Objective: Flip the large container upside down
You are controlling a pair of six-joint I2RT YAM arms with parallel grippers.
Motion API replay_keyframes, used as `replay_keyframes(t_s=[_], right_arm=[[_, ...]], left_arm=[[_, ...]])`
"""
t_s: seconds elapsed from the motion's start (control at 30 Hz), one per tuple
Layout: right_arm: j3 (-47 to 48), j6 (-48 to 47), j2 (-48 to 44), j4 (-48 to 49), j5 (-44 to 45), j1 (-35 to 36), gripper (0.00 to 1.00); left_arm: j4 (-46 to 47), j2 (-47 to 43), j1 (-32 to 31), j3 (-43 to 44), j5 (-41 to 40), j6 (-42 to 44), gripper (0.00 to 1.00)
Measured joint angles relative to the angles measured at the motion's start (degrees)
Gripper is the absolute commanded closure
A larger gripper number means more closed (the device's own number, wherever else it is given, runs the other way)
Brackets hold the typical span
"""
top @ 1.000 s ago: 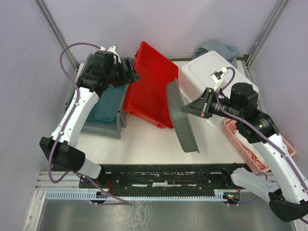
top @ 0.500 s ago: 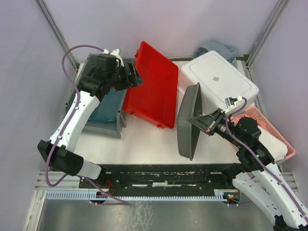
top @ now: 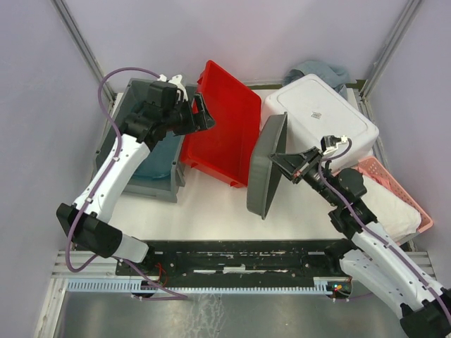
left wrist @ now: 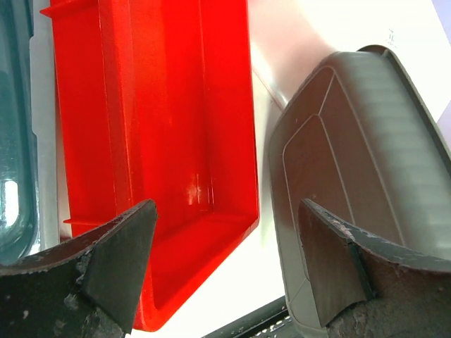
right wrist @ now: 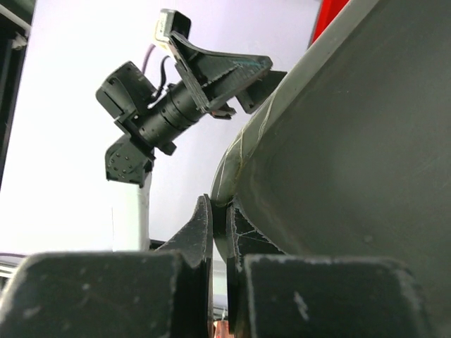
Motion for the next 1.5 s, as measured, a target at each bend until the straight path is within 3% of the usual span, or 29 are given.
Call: replay_keyframes(t_s=[0.13,0.27,0.43,0.5,0.67,0.8,0.93,1.03,1.2,1.37,1.43,1.5], right_arm=[[-2.29,0.85,-2.19,2.84,1.79,0.0,0.98],[-9.18,2.08,-11.87,1.95,3.96,0.0,0.98],[-15.45,2.67,-34.14,-12.02,8.37,-0.02,0.98],[-14.88,2.01,-37.44,-18.01,9.49,-0.22,0.89],[-10.38,-1.75,-32.15,-28.55,11.1,-0.22,0.83],[-7.41,-2.56,-32.74,-41.75,14.82,-0.17,0.7],[-4.85,-1.27,-36.0,-57.13,20.39,-0.17,0.39],[-4.57,-0.96,-35.19,-65.64,22.73,-0.26,0.28],[0.28,-4.28,-23.98,-75.17,24.87,-0.26,0.19],[13.92,-10.51,-10.49,-82.34,31.82,-0.26,0.1],[18.93,-13.64,-7.15,-83.19,34.4,-0.26,0.01],[22.6,-16.83,-5.11,-83.19,35.82,-0.26,0.01]], left_arm=[[0.09,0.0,0.0,0.0,-0.42,0.0,0.12],[0.17,0.0,0.0,0.0,-0.55,0.0,0.12],[0.22,0.0,-0.31,0.0,-0.81,0.0,0.12],[0.26,0.04,-0.52,0.0,-0.92,0.0,0.12],[0.92,0.94,-1.14,0.0,-0.94,0.0,0.12],[0.98,1.57,-1.25,0.0,-0.96,0.0,0.12],[1.03,1.6,-1.25,0.0,-1.11,0.02,0.12],[1.01,1.62,-1.22,0.0,-1.36,0.02,0.12],[0.39,1.68,-1.25,0.5,-2.05,0.11,0.11],[-1.62,1.95,-1.25,4.74,-4.76,0.57,0.1],[-2.73,1.95,-1.25,7.41,-6.4,0.98,0.1],[-3.13,1.95,-1.22,9.33,-7.61,1.22,0.1]])
